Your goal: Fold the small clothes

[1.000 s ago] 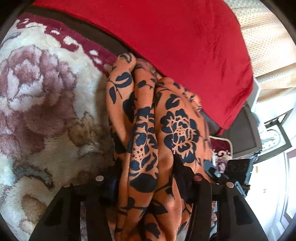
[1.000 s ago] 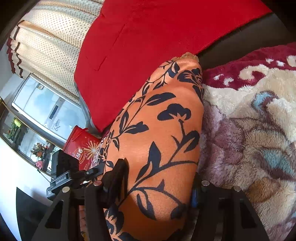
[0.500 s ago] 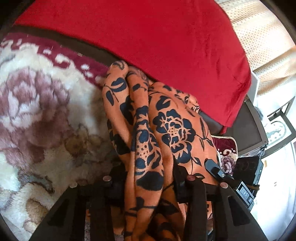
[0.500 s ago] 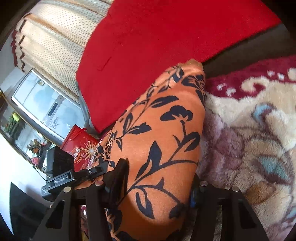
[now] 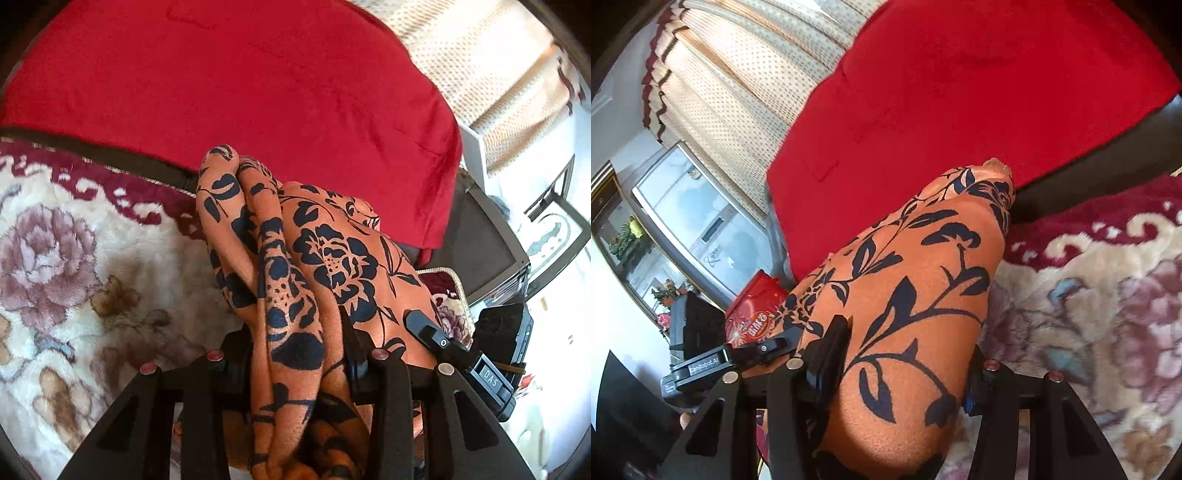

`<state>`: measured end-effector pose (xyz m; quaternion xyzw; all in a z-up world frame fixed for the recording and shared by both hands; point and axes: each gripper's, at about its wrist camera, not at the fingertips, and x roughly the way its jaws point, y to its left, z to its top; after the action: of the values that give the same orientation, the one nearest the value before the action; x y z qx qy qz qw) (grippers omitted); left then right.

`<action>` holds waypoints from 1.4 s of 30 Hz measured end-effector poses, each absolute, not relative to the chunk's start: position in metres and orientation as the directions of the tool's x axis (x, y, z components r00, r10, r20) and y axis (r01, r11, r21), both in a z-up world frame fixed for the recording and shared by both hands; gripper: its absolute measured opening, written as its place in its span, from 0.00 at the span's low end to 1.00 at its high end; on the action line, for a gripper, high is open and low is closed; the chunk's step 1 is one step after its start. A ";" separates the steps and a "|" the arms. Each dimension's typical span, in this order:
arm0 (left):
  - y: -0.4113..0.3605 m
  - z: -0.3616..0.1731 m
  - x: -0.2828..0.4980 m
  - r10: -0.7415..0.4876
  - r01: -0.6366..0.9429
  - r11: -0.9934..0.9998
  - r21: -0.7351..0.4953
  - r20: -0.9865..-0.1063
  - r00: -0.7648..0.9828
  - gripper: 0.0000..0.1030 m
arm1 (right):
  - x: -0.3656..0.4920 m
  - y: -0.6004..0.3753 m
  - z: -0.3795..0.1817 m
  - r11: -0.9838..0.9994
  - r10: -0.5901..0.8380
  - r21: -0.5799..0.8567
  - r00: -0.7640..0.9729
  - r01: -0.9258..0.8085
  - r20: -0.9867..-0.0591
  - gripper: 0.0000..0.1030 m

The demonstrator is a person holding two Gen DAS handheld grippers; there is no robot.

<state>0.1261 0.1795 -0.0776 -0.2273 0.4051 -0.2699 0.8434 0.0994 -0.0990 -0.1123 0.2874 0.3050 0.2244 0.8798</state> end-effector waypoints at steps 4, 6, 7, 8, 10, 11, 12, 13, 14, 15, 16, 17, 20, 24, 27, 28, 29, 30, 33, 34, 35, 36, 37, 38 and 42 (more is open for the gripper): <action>0.155 -0.062 0.099 -0.610 0.291 0.781 -0.553 -0.577 0.542 0.39 | 0.077 -0.117 -0.099 0.739 0.566 0.631 0.727 -0.237 -0.390 0.52; 0.147 -0.057 0.093 -0.602 0.303 0.790 -0.532 -0.580 0.549 0.39 | 0.065 -0.127 -0.094 0.744 0.561 0.622 0.733 -0.244 -0.385 0.52; 0.140 -0.055 0.089 -0.596 0.309 0.796 -0.521 -0.583 0.551 0.39 | 0.059 -0.132 -0.092 0.746 0.560 0.618 0.735 -0.246 -0.382 0.52; 0.135 -0.053 0.084 -0.591 0.316 0.801 -0.508 -0.588 0.552 0.39 | 0.054 -0.137 -0.091 0.748 0.558 0.615 0.737 -0.248 -0.381 0.52; 0.123 -0.053 0.078 -0.579 0.327 0.812 -0.483 -0.599 0.554 0.39 | 0.046 -0.149 -0.090 0.754 0.552 0.609 0.740 -0.247 -0.384 0.52; 0.116 -0.053 0.075 -0.572 0.332 0.818 -0.470 -0.606 0.552 0.39 | 0.045 -0.151 -0.090 0.755 0.551 0.609 0.740 -0.245 -0.385 0.52; 0.110 -0.053 0.075 -0.565 0.332 0.823 -0.460 -0.613 0.552 0.39 | 0.042 -0.158 -0.092 0.755 0.550 0.609 0.740 -0.242 -0.388 0.52; 0.106 -0.053 0.072 -0.558 0.332 0.829 -0.451 -0.620 0.551 0.39 | 0.040 -0.163 -0.093 0.757 0.549 0.608 0.739 -0.240 -0.391 0.52; 0.101 -0.054 0.068 -0.549 0.330 0.835 -0.441 -0.628 0.551 0.39 | 0.039 -0.165 -0.094 0.757 0.550 0.606 0.737 -0.243 -0.392 0.52; 0.097 -0.055 0.067 -0.540 0.328 0.841 -0.430 -0.634 0.553 0.39 | 0.038 -0.168 -0.096 0.759 0.550 0.605 0.736 -0.241 -0.395 0.52; 0.093 -0.057 0.065 -0.525 0.325 0.851 -0.412 -0.642 0.559 0.39 | 0.037 -0.172 -0.099 0.759 0.551 0.606 0.733 -0.240 -0.399 0.52; 0.090 -0.058 0.061 -0.515 0.323 0.857 -0.401 -0.648 0.561 0.39 | 0.038 -0.171 -0.101 0.759 0.551 0.607 0.730 -0.238 -0.403 0.52; 0.086 -0.064 0.056 -0.483 0.317 0.876 -0.364 -0.669 0.565 0.38 | 0.039 -0.175 -0.112 0.760 0.554 0.609 0.717 -0.227 -0.423 0.52; 0.078 -0.070 0.053 -0.455 0.304 0.890 -0.339 -0.691 0.562 0.38 | 0.041 -0.177 -0.122 0.767 0.551 0.605 0.704 -0.216 -0.447 0.52; 0.070 -0.071 0.053 -0.447 0.305 0.894 -0.328 -0.697 0.560 0.38 | 0.040 -0.177 -0.126 0.772 0.545 0.600 0.704 -0.208 -0.456 0.52; 0.068 -0.071 0.053 -0.445 0.307 0.895 -0.324 -0.699 0.560 0.38 | 0.040 -0.179 -0.127 0.773 0.543 0.600 0.704 -0.206 -0.457 0.52; 0.066 -0.072 0.053 -0.442 0.309 0.896 -0.319 -0.702 0.558 0.38 | 0.038 -0.180 -0.128 0.775 0.540 0.598 0.705 -0.204 -0.459 0.52; 0.065 -0.072 0.055 -0.440 0.309 0.897 -0.316 -0.704 0.557 0.38 | 0.038 -0.182 -0.130 0.777 0.537 0.596 0.705 -0.201 -0.463 0.52; 0.062 -0.075 0.056 -0.433 0.308 0.900 -0.308 -0.714 0.551 0.38 | 0.036 -0.187 -0.136 0.778 0.534 0.598 0.702 -0.191 -0.471 0.52; 0.061 -0.078 0.057 -0.427 0.305 0.903 -0.303 -0.720 0.547 0.38 | 0.036 -0.187 -0.137 0.779 0.533 0.599 0.700 -0.187 -0.475 0.52; 0.059 -0.082 0.058 -0.421 0.301 0.905 -0.300 -0.726 0.543 0.38 | 0.037 -0.188 -0.140 0.781 0.532 0.598 0.696 -0.181 -0.483 0.52; 0.058 -0.084 0.059 -0.416 0.298 0.908 -0.295 -0.731 0.541 0.38 | 0.040 -0.187 -0.141 0.782 0.530 0.598 0.692 -0.176 -0.489 0.52; 0.057 -0.087 0.060 -0.408 0.297 0.911 -0.287 -0.737 0.539 0.39 | 0.041 -0.187 -0.145 0.783 0.529 0.599 0.686 -0.167 -0.501 0.52; 0.056 -0.090 0.060 -0.396 0.297 0.915 -0.272 -0.744 0.539 0.39 | 0.042 -0.188 -0.149 0.787 0.525 0.597 0.678 -0.157 -0.514 0.52; 0.057 -0.096 0.060 -0.370 0.301 0.924 -0.237 -0.757 0.538 0.46 | 0.043 -0.192 -0.160 0.784 0.527 0.607 0.654 -0.128 -0.543 0.54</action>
<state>0.0597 0.0568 -0.0957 -0.0391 0.4408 -0.1913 0.8761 0.0430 -0.1920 -0.1598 0.2689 0.3710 0.1883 0.8687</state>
